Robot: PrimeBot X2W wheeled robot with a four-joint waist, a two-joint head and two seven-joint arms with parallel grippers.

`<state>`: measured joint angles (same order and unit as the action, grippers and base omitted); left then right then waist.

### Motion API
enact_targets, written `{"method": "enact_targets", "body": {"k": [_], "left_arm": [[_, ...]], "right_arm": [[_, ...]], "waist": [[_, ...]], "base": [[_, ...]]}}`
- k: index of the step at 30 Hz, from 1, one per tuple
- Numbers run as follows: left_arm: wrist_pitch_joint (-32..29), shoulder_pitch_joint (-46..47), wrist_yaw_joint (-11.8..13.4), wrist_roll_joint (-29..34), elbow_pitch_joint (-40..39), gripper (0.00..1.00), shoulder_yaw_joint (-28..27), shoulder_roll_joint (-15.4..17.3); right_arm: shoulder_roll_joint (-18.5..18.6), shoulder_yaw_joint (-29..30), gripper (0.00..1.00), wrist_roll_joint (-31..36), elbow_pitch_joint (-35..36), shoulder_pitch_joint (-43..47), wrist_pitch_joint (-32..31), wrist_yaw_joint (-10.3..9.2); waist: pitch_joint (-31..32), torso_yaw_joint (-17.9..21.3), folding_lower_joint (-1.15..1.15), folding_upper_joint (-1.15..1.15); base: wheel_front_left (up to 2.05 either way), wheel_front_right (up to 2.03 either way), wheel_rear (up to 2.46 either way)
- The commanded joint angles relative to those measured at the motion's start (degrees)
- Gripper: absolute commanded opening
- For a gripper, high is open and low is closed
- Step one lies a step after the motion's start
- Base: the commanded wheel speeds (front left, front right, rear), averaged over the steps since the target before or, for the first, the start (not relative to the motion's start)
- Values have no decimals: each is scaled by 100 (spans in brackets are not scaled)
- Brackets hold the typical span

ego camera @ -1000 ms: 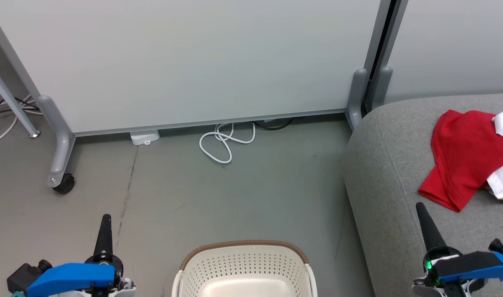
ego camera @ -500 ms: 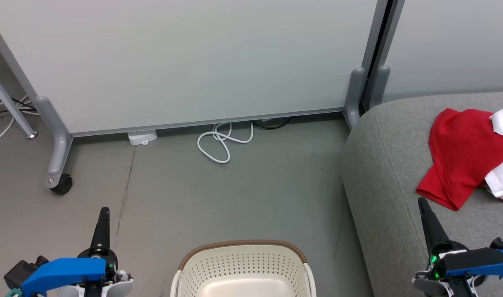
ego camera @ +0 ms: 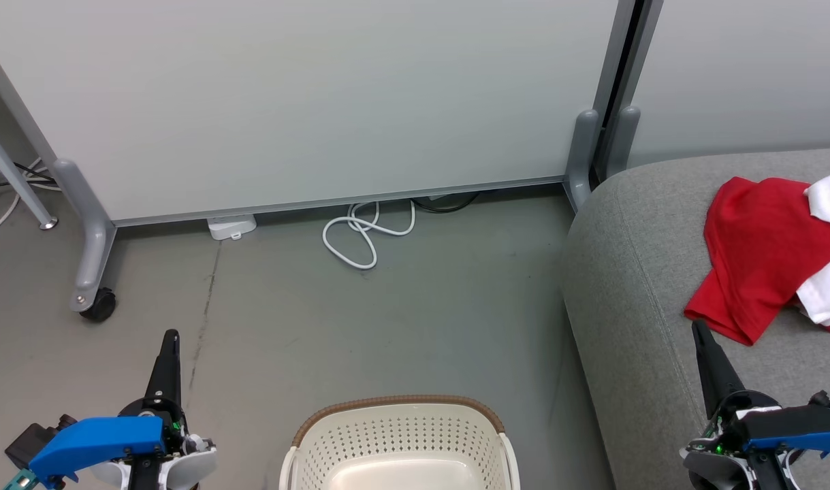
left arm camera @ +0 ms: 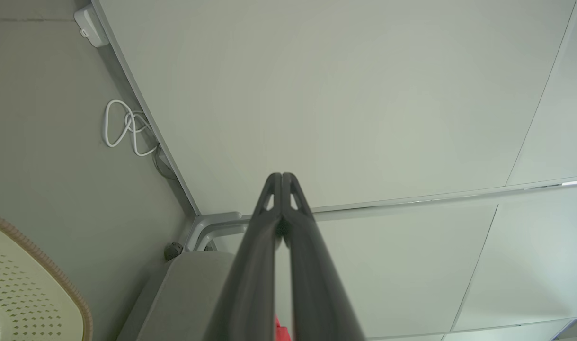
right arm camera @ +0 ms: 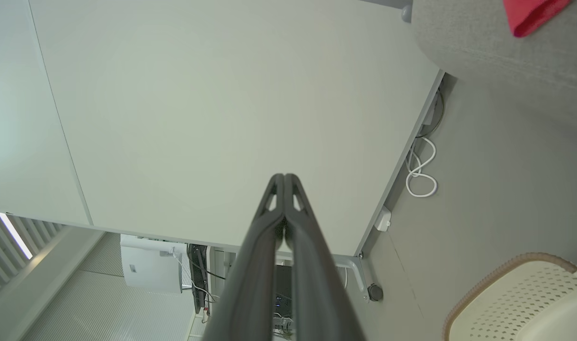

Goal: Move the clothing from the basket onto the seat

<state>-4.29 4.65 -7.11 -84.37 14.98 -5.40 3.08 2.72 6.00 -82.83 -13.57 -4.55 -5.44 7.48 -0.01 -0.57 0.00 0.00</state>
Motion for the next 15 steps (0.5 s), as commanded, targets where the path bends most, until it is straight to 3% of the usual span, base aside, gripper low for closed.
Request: {"method": "enact_targets", "body": {"k": [1,15], "left_arm": [[-46,97,-50,-141,-45,0,-53,-2],[-184,173,-62,-600,-89,0,-99,-18]], "right_arm": [[26,22,0,-168,1,-121,-12,2],[27,51,0,-726,-37,-169,-90,2]], "waist": [[-2,5,0,0],[-12,39,0,0]], "base": [[0,0,0],[0,0,0]]}}
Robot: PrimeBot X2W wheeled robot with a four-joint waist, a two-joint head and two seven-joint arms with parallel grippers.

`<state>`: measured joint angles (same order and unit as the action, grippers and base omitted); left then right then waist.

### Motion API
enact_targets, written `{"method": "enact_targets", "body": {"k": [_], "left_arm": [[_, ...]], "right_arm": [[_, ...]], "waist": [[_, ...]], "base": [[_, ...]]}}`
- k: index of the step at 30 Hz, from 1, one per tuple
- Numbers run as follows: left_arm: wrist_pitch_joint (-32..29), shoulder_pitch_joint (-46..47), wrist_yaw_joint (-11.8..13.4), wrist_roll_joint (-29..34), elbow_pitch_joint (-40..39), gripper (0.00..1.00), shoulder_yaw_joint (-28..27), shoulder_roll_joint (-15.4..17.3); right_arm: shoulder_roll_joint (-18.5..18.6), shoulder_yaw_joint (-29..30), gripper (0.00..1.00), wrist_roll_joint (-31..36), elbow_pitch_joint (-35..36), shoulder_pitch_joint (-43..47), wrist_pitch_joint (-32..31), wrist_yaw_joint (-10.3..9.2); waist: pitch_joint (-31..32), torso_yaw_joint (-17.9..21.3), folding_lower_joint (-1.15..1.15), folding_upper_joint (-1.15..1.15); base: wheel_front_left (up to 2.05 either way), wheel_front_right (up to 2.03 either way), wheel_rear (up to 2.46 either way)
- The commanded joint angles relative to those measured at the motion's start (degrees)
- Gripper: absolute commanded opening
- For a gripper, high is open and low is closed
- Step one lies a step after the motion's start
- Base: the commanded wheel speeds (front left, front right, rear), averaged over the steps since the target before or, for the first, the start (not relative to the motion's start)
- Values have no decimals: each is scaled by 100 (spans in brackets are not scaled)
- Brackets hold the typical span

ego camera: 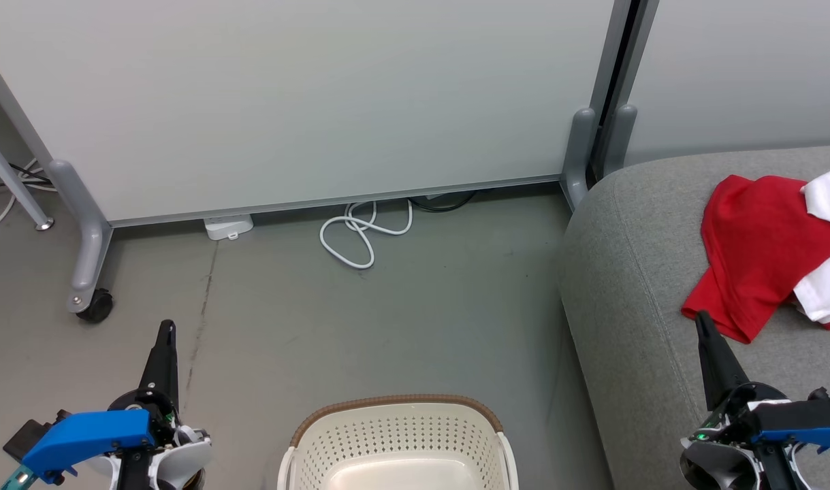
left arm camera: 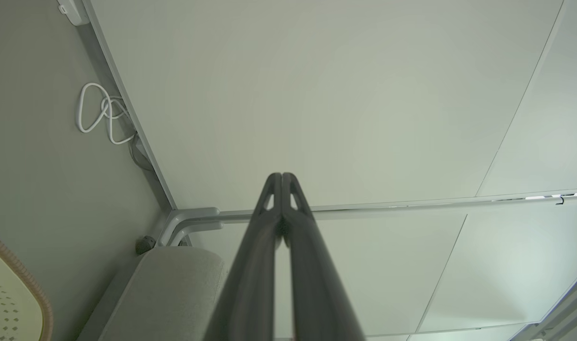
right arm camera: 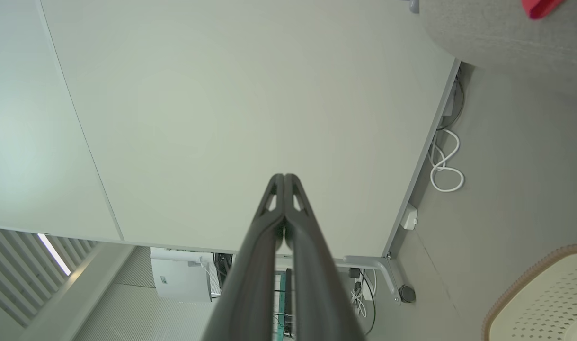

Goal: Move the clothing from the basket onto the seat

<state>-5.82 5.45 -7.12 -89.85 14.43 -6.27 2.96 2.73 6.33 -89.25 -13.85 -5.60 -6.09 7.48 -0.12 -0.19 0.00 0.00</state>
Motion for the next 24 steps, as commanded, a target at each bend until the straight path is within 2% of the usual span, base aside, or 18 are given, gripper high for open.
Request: {"method": "enact_targets", "body": {"k": [1,7,24], "left_arm": [[-37,93,-61,-87,-36,0,-15,-8],[-99,120,-61,-284,-57,0,-43,-14],[-94,110,-61,-261,-52,0,-39,-13]], "right_arm": [[25,20,0,-123,-14,-66,-25,2],[26,30,0,-350,-29,-109,-60,2],[26,29,0,-323,-27,-107,-56,2]], "waist": [[-1,3,0,0],[-6,19,0,0],[-6,19,0,0]], "base": [[0,0,0],[0,0,0],[0,0,0]]}}
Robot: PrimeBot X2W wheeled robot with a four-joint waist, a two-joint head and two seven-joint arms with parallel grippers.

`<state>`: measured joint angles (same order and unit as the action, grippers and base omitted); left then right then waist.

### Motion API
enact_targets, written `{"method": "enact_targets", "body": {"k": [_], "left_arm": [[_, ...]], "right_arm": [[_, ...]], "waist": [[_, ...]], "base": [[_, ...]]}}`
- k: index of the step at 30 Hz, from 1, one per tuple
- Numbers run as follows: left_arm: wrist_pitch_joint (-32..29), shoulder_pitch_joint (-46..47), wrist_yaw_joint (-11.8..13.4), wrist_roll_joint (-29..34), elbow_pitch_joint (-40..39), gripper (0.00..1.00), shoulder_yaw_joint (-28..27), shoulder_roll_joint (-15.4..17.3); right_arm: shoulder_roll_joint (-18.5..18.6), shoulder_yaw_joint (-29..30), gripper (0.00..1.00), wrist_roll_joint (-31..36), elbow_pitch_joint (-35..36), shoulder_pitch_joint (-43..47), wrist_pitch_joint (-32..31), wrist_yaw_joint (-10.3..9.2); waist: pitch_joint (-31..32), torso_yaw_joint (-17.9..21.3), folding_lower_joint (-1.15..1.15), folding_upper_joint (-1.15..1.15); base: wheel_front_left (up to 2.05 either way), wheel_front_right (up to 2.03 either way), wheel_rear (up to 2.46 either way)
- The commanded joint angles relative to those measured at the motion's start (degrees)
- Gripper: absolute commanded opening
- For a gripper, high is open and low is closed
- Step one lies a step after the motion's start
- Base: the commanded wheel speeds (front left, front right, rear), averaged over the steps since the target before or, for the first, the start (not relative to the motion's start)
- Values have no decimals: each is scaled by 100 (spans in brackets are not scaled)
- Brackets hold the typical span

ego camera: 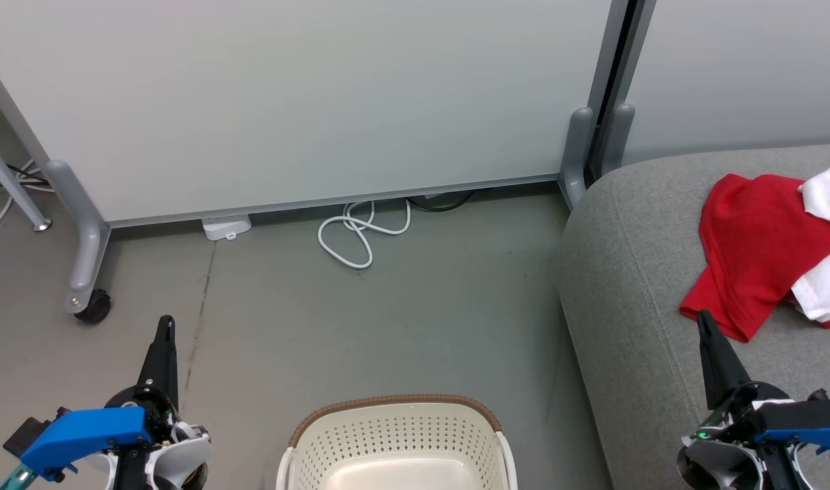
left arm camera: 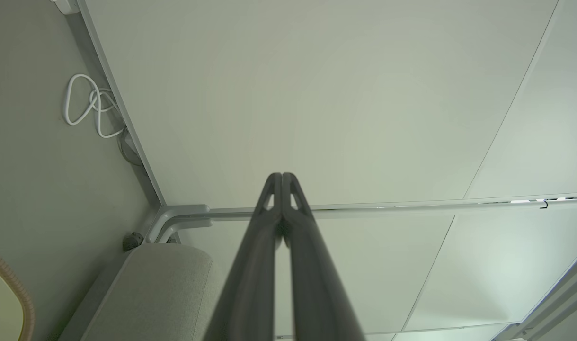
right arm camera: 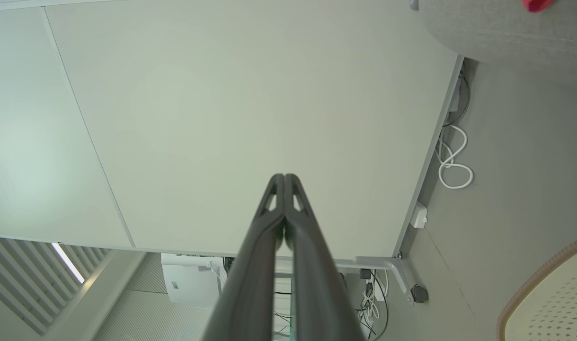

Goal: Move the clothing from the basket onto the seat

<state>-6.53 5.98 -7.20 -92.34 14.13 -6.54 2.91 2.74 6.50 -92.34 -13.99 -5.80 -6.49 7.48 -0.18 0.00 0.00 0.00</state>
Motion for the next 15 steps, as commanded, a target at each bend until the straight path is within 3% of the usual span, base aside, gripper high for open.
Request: {"method": "enact_targets", "body": {"k": [1,15], "left_arm": [[-22,57,-54,-13,-23,0,-12,-7],[-21,57,-54,-14,-23,0,-11,-7]], "right_arm": [[25,12,0,-15,-13,-86,-16,2],[25,12,0,-15,-13,-86,-16,2]], "waist": [[0,0,0,0],[0,0,0,0]], "base": [[0,0,0],[0,0,0]]}}
